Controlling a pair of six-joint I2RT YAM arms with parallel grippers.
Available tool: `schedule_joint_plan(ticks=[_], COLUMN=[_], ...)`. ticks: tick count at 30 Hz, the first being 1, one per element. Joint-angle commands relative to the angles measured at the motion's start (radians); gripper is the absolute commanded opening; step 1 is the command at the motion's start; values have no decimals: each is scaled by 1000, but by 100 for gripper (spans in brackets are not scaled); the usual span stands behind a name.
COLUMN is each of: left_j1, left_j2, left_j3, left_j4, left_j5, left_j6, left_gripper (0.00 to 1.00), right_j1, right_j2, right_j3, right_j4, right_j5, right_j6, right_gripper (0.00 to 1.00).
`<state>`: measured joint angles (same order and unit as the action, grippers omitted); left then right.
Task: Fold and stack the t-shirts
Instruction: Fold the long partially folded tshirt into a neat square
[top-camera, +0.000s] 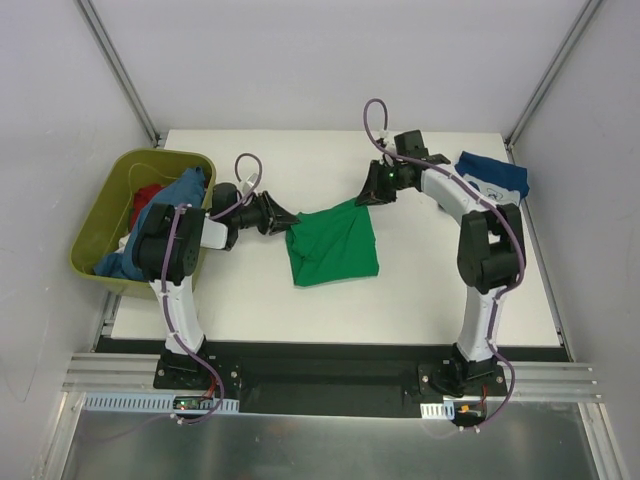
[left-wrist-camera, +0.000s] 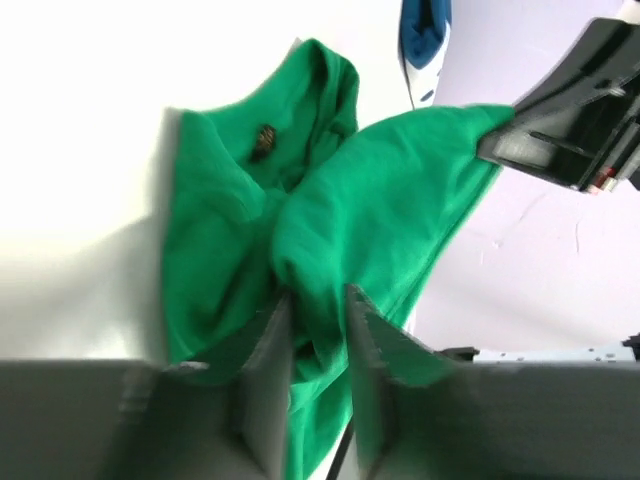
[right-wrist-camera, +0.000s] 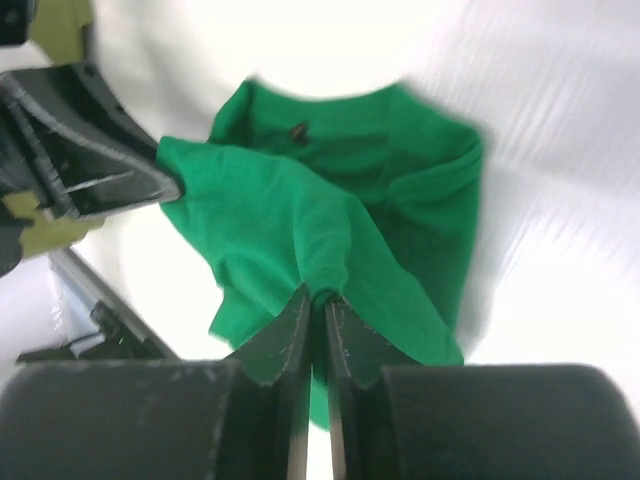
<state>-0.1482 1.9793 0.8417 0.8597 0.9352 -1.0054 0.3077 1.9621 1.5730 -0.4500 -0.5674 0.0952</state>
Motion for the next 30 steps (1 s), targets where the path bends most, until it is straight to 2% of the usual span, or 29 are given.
schedule_joint_plan(ticks=[1,3,4,5,7,9,11,14,18,21,22,25,30], left_j1=[7,6,6,6,6,2,-11,-57,-120,-177,-186,-205,-235], left_j2=[15,6,-11,-25,-71,-109,-177,-272,-338,-321,-313,-300,-330], left_j3=[86,103,106,111,112,109,106,86,28,13,11,4,-4], left_j4=[-66,-117,-166,-189,-241,-353,-506,-641,-642,-642,-642,-646,-694], left_j5=[4,-30,-41,-55,-94,-134,-240,-383,-374,-378,-377,-391,-492], left_j6=[48,100,114,151,203,252,335,422,407,390,387,375,398], left_gripper=[33,42,43,46,50,52,53,56,57,58,65,64,63], right_j1=[1,-5,-5,-7,-7,-7,-7,-5,-7,-7,-7,-7,-7], right_j2=[105,139,167,178,192,184,172,135,78,48,40,20,-12], right_j3=[143,179,206,216,222,217,199,171,78,18,6,-30,-76], right_j4=[-55,-70,-76,-79,-81,-82,-81,-76,-61,-35,-26,-18,3], right_j5=[105,129,126,124,121,120,121,132,129,115,115,115,90], right_j6=[-2,3,3,5,11,11,6,1,6,12,12,8,0], right_gripper=[12,15,18,25,27,35,42,48,54,55,57,59,62])
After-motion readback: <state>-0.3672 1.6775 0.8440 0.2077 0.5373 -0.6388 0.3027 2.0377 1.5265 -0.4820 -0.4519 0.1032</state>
